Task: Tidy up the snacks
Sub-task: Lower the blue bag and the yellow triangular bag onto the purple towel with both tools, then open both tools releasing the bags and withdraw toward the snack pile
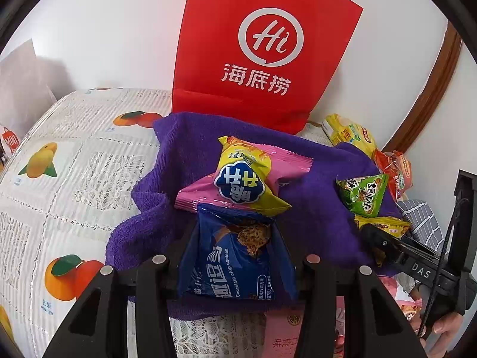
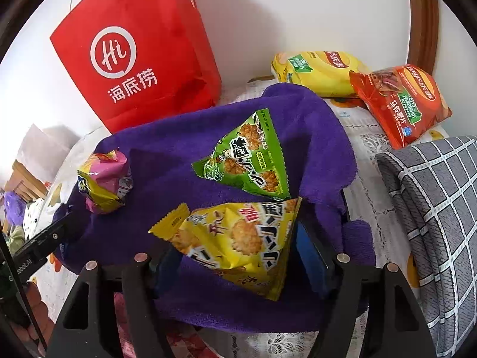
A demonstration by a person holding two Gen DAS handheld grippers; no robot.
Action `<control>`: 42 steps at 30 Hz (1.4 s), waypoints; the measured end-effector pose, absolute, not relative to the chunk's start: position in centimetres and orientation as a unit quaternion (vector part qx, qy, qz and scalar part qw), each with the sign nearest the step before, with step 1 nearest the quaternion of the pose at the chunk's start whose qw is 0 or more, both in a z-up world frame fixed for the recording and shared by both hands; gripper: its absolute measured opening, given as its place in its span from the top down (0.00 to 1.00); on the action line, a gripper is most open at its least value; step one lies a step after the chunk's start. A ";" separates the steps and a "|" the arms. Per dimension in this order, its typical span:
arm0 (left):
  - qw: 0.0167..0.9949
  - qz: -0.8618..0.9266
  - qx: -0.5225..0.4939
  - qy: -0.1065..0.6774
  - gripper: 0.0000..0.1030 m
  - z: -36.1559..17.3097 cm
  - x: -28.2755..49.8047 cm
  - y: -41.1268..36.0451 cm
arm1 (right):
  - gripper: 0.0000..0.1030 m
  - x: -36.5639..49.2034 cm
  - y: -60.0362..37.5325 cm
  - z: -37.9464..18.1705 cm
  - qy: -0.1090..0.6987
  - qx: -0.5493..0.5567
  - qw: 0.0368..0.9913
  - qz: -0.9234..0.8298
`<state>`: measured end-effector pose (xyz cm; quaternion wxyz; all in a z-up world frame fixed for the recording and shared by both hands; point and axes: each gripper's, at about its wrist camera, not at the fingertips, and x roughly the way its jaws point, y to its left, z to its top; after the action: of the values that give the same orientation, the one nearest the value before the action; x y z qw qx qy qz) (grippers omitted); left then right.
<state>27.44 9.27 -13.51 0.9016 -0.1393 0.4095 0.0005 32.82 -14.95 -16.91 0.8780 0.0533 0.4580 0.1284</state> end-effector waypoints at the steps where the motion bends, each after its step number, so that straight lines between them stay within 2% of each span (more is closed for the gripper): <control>1: 0.901 0.001 -0.139 0.410 0.55 -13.6 27.5 9.3 | 0.27 32.8 -15.0 -16.9 0.457 0.056 0.878 0.130; 7: 0.899 0.001 -0.138 0.415 0.54 -13.7 27.6 9.3 | 0.21 32.6 -15.1 -16.4 0.449 0.073 0.880 0.138; 17: 0.901 -0.004 -0.138 0.412 0.53 -13.4 27.3 9.1 | 0.21 32.2 -15.5 -15.7 0.437 0.084 0.886 0.133; 26: 0.908 0.000 -0.124 0.401 0.39 -12.6 27.0 8.6 | 0.21 32.0 -15.4 -15.4 0.428 0.075 0.892 0.123; 30: 0.908 0.001 -0.132 0.397 0.39 -12.4 26.8 8.8 | 0.21 31.6 -15.6 -15.0 0.416 0.076 0.897 0.131; 34: 0.909 0.006 -0.137 0.394 0.39 -12.4 26.6 9.2 | 0.26 30.8 -15.6 -14.1 0.401 0.082 0.901 0.143; 42: 0.908 -0.009 -0.149 0.391 0.39 -11.6 26.0 9.1 | 0.26 26.8 -16.3 -11.8 0.393 0.110 0.898 0.166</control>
<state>26.02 9.09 -11.64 0.9080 -0.1489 0.3915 -0.0085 26.84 -16.26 -11.84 0.8980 0.1102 0.3925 0.1657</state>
